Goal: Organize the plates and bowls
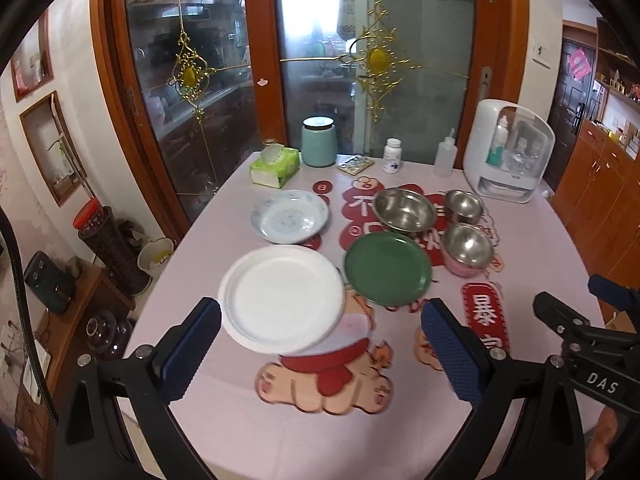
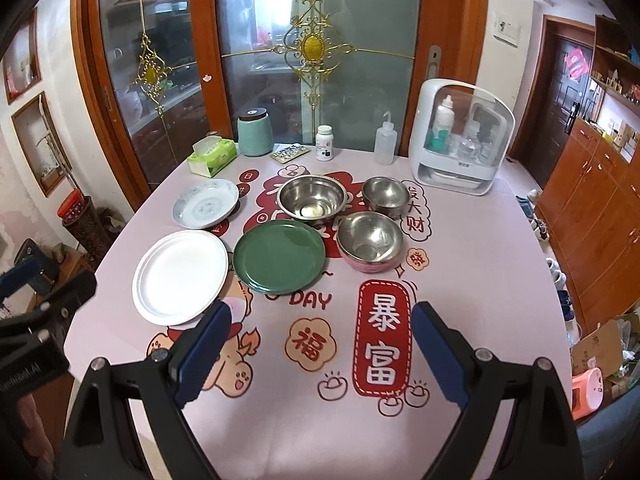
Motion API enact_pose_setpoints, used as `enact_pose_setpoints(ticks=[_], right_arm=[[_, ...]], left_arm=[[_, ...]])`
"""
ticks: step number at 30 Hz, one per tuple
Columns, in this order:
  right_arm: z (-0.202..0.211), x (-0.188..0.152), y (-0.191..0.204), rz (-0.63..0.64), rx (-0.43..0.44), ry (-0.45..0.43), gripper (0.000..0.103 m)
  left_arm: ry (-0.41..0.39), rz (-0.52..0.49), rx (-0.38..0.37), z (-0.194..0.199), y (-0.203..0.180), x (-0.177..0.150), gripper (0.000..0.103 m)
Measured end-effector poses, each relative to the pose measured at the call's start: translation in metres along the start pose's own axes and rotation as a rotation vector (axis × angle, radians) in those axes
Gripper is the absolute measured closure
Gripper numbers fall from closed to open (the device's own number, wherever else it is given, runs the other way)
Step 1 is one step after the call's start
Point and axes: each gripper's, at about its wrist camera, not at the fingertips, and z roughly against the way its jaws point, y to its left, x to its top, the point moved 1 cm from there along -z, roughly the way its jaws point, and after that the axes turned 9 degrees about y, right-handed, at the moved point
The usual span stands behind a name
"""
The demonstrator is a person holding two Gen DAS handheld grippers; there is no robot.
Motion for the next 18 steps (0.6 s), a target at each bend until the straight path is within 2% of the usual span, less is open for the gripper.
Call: enact_pose_setpoints(ticks=[6, 9, 12, 15, 18], right_arm=[[-0.036, 0.023, 0.045, -0.043, 0.004, 0.055, 0.011], [-0.067, 0.033, 0.069, -0.050, 0.024, 0.111, 0.012], [-0.102, 0.037, 0.090, -0.053, 0.029, 0.162, 0.019], [-0.141, 0.038, 0.106, -0.068, 0.059, 0.238, 0.030], [-0.180, 0.036, 0.119, -0.082, 0.111, 0.320, 0.036]], left_arm=[[0.015, -0.051, -0.050, -0.037, 0.061, 0.030, 0.003], [0.039, -0.094, -0.031, -0.067, 0.091, 0.044, 0.003], [0.090, -0.111, -0.032, -0.111, 0.120, 0.058, 0.003], [0.180, -0.106, -0.073, -0.166, 0.149, 0.064, 0.004], [0.263, -0.108, -0.099, -0.216, 0.168, 0.064, 0.010]])
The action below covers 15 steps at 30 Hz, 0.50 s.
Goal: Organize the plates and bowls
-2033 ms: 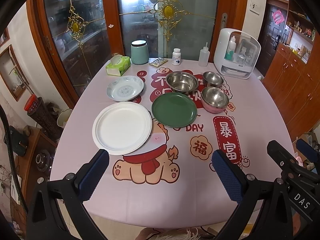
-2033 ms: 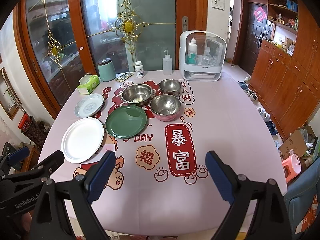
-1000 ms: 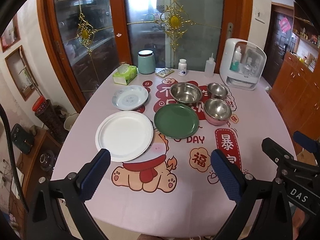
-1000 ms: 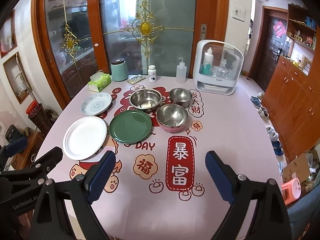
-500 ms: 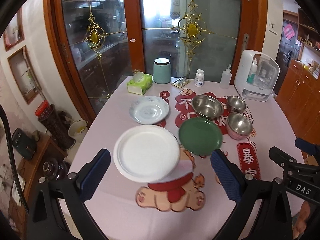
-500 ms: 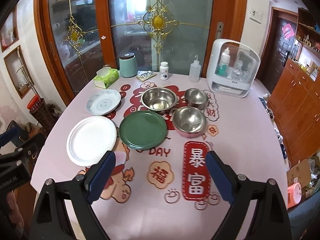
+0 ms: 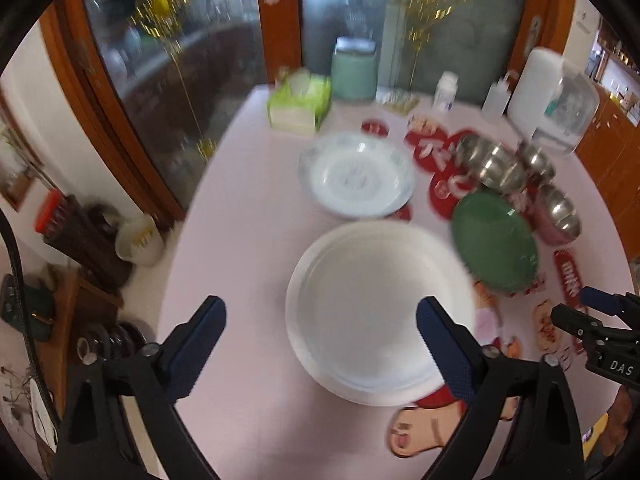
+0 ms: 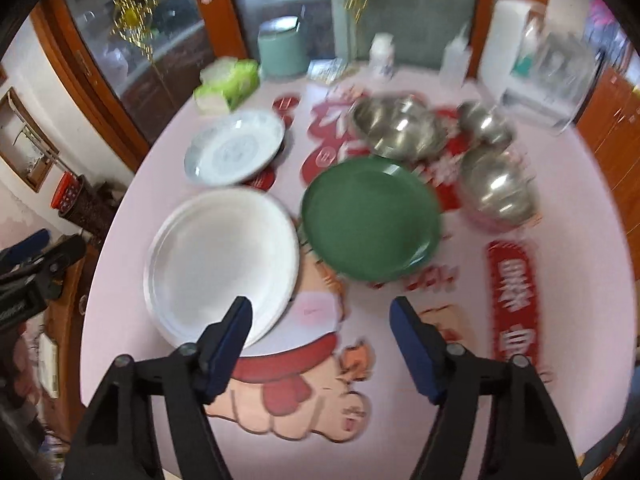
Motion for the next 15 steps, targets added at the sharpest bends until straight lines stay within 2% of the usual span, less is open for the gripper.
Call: enact_pose_setpoints(ticks=[5, 7, 10, 15], right_arm=[[-0.049, 0.011, 0.012, -0.011, 0.023, 0.087, 0.046], [-0.062, 0.015, 0.014, -0.023, 0.037, 0.114, 0.047], [-0.078, 0.019, 0.014, -0.040, 0.051, 0.144, 0.051], [-0.095, 0.024, 0.014, -0.050, 0.058, 0.175, 0.052]], left_arm=[[0.114, -0.025, -0.014, -0.070, 0.024, 0.010, 0.020], [0.162, -0.027, -0.048, -0.093, 0.030, 0.013, 0.026], [0.215, -0.012, -0.087, -0.116, 0.035, 0.016, 0.030], [0.250, -0.002, -0.116, -0.139, 0.041, 0.022, 0.032]])
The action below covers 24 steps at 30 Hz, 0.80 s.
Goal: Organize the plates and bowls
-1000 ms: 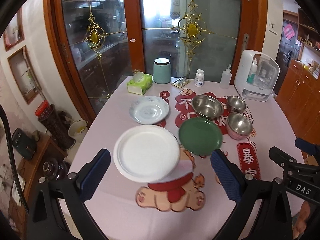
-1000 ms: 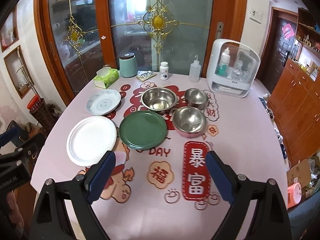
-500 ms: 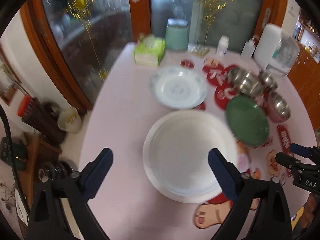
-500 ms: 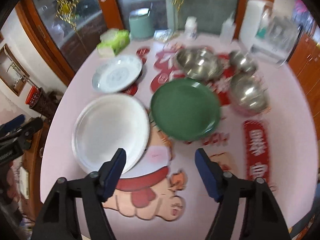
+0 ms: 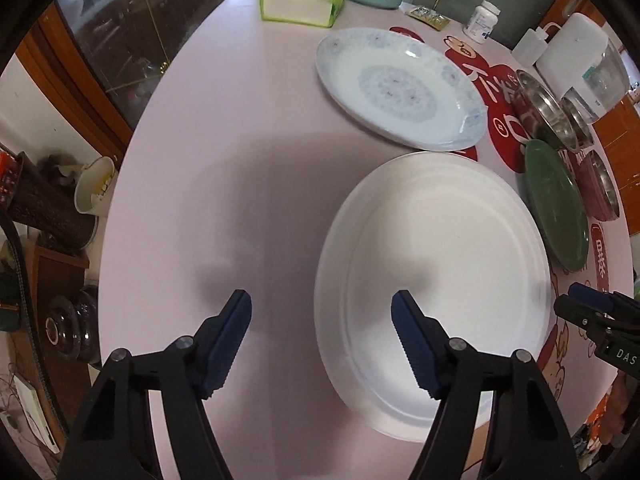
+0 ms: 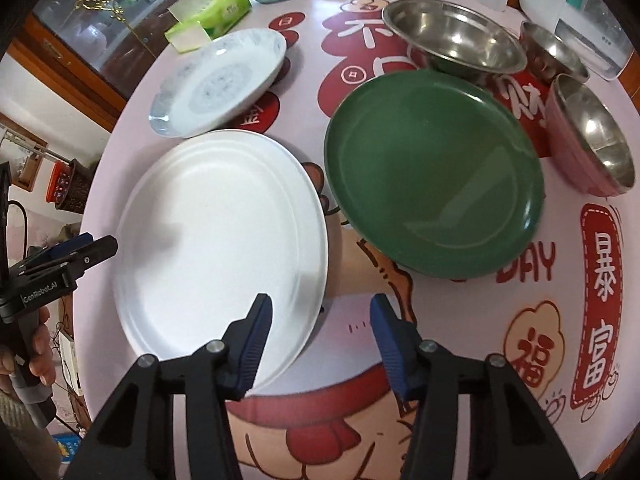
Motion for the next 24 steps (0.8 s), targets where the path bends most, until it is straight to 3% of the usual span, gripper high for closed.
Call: enact_pose_setpoints(ticks=[3, 7, 12, 16, 24], right_arm=[[-0.007, 0.003, -0.001, -0.005, 0.003, 0.018, 0.056], [-0.014, 0.000, -0.004, -0.008, 0.025, 0.042, 0.065], [-0.018, -0.001, -0.007, -0.016, 0.047, 0.061, 0.074], [-0.015, -0.001, -0.010, -0.015, 0.056, 0.068, 0.081], [-0.002, -0.010, -0.016, -0.017, 0.042, 0.073, 0.081]], left_arm=[[0.026, 0.012, -0.025, -0.009, 0.009, 0.003, 0.033], [0.089, 0.025, -0.076, -0.023, 0.018, 0.009, 0.053], [0.113, 0.019, -0.105, -0.026, 0.019, 0.012, 0.059], [0.144, -0.008, -0.143, -0.028, 0.012, 0.015, 0.086], [0.102, -0.081, -0.090, -0.005, -0.016, 0.005, 0.086]])
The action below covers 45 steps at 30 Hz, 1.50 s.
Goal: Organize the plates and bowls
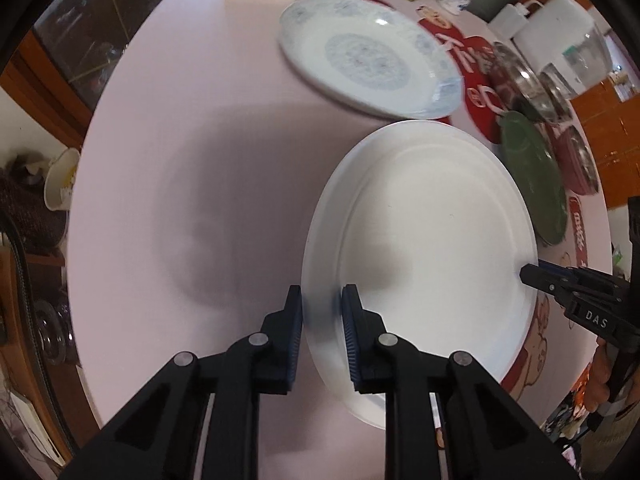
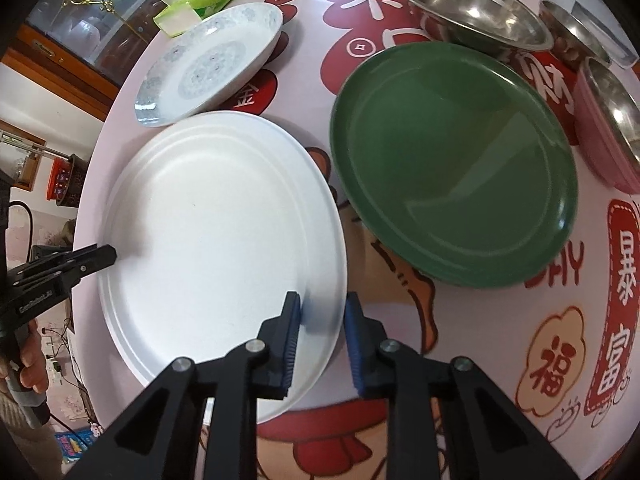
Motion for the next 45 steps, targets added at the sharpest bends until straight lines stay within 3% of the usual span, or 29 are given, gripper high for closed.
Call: enact_pose_setpoints(ticks=[5, 11, 21, 34, 45], right_arm=[[0.025, -0.023, -0.010, 0.007, 0.001, -0.009, 0.081], [0.040, -0.064, -0.016, 0.029, -0.021, -0.009, 0.081], [0.021, -0.114, -0.039, 0.060, -0.049, 0.056, 0.081], [0.011, -0.116, -0.054, 0.065, -0.045, 0.083, 0.081], [-0.002, -0.116, -0.034, 0.093, -0.048, 0.091, 0.080]], left_arm=[[-0.017, -0.038, -0.007, 0.024, -0.020, -0.023, 0.086], [-0.023, -0.036, -0.032, 0.035, -0.039, -0.073, 0.086], [0.028, 0.054, -0.056, 0.003, -0.052, -0.144, 0.086], [0.048, 0.109, -0.022, -0.016, -0.063, -0.165, 0.086], [0.043, 0.133, -0.003, -0.016, -0.063, -0.161, 0.086]])
